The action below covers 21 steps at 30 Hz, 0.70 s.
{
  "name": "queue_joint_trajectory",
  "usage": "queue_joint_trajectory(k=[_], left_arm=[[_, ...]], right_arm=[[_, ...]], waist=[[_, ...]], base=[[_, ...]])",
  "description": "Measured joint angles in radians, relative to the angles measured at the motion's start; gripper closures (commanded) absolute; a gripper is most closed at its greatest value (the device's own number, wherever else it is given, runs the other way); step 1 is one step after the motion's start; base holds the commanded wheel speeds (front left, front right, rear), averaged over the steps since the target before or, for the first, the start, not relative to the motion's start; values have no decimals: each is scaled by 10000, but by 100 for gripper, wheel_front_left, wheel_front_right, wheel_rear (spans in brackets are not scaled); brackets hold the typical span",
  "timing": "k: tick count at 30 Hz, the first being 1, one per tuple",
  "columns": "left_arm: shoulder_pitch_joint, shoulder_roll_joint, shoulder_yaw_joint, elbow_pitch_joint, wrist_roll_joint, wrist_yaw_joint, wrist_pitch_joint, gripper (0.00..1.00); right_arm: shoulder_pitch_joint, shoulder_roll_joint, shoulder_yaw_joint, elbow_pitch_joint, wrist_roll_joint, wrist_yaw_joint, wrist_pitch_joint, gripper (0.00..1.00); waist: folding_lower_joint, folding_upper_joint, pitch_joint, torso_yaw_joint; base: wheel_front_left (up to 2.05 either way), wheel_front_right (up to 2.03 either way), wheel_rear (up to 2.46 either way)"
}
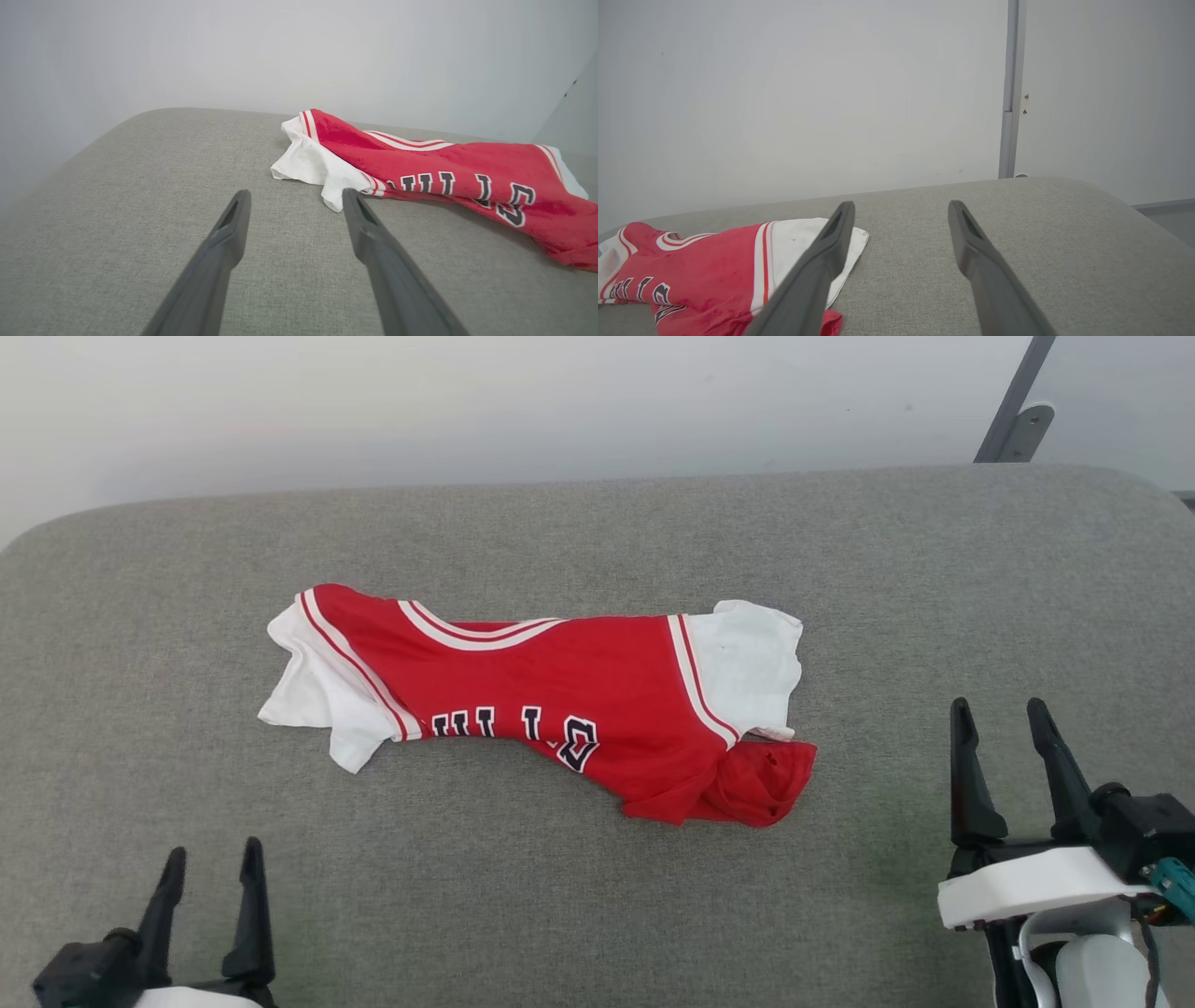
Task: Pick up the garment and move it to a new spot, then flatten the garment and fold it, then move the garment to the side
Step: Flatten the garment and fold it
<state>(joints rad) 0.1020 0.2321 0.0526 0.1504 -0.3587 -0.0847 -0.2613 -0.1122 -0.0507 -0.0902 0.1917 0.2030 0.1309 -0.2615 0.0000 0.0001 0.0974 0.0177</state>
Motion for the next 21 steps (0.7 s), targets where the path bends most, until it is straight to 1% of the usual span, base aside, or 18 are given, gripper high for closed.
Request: queue_joint_trajectory(k=[4, 5, 7, 10, 13, 16, 18, 21], left_arm=[[-108, -224, 58, 48, 169, -173, 0, 0], [-181, -297, 59, 48, 182, -207, 0, 0], [-334, -449, -21, 54, 274, -286, 2, 0], [-661, -614, -173, 102, 366, -349, 0, 0], [-1083, -790, -387, 234, 374, -399, 0, 0], [-1532, -892, -552, 449, 349, -430, 0, 0], [-1778, -947, -792, 564, 280, -431, 0, 0], [-2076, -930, -1151, 686, 23, -433, 2, 0]], right_arm=[[-35, -65, 198, 38, -104, 0, 159, 0], [-110, -144, 303, 82, -102, 0, 366, 0], [-424, -437, 639, 270, -105, 0, 1279, 0], [-1245, -1250, 1197, 391, -98, 2, 2627, 0], [-2413, -2253, 1929, 483, 94, 2, 4021, 0], [-3643, -3154, 2859, 748, 650, 2, 5335, 0], [-4426, -3620, 3542, 999, 1244, 2, 6182, 0], [-5483, -4297, 4828, 1287, 2086, 2, 7131, 0]], waist=[[0, 0, 21, 67], [0, 0, 54, 93], [0, 0, 159, 149], [0, 0, 429, 244], [0, 0, 792, 381], [0, 0, 1176, 565], [0, -1, 1414, 711], [0, 0, 1742, 949]], base=[[0, 0, 0], [0, 0, 0], [0, 0, 0], [0, 0, 0], [0, 0, 0], [0, 0, 0], [0, 0, 0], [0, 0, 0]])
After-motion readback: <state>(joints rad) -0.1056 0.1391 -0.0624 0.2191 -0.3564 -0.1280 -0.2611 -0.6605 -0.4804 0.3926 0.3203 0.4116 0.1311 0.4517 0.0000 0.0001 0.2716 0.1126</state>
